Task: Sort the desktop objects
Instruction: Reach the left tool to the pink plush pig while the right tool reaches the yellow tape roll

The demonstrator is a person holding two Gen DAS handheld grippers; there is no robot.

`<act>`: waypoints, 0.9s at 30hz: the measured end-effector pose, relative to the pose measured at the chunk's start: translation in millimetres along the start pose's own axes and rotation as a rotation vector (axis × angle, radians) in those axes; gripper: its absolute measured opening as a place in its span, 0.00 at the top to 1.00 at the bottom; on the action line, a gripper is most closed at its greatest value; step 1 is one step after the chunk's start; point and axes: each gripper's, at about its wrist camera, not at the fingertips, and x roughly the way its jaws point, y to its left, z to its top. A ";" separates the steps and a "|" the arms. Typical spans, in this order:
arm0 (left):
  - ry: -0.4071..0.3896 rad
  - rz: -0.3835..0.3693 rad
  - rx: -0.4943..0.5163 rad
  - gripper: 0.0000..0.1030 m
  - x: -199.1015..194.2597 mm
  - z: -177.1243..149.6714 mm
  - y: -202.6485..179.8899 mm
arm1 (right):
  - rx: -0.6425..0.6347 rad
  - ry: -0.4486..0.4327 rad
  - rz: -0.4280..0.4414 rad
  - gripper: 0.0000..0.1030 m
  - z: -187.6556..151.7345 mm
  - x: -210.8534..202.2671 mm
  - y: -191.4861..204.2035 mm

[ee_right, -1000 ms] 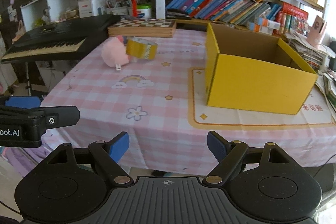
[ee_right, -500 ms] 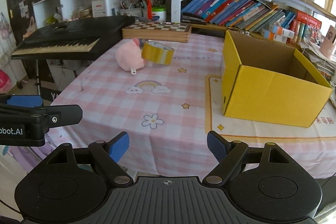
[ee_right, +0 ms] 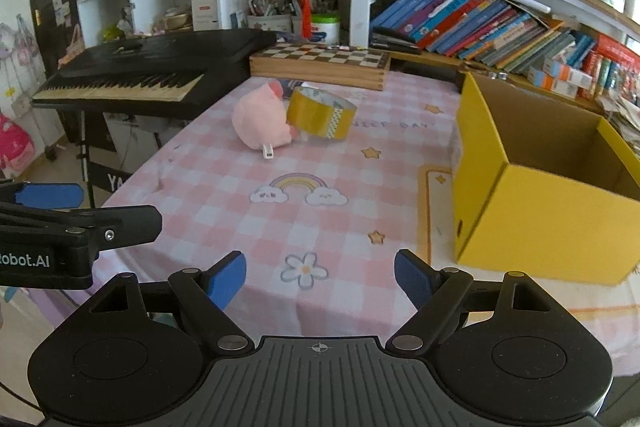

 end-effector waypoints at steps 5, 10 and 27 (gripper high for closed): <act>0.005 0.013 -0.010 0.01 17.0 11.2 0.0 | -0.008 0.010 0.013 0.19 13.0 17.3 -5.8; 0.010 0.031 -0.026 0.01 34.1 22.6 1.3 | -0.024 0.016 0.032 0.19 27.5 35.1 -12.7; -0.010 0.119 -0.071 0.01 92.1 75.5 4.8 | -0.009 0.033 0.099 0.19 70.9 95.8 -35.9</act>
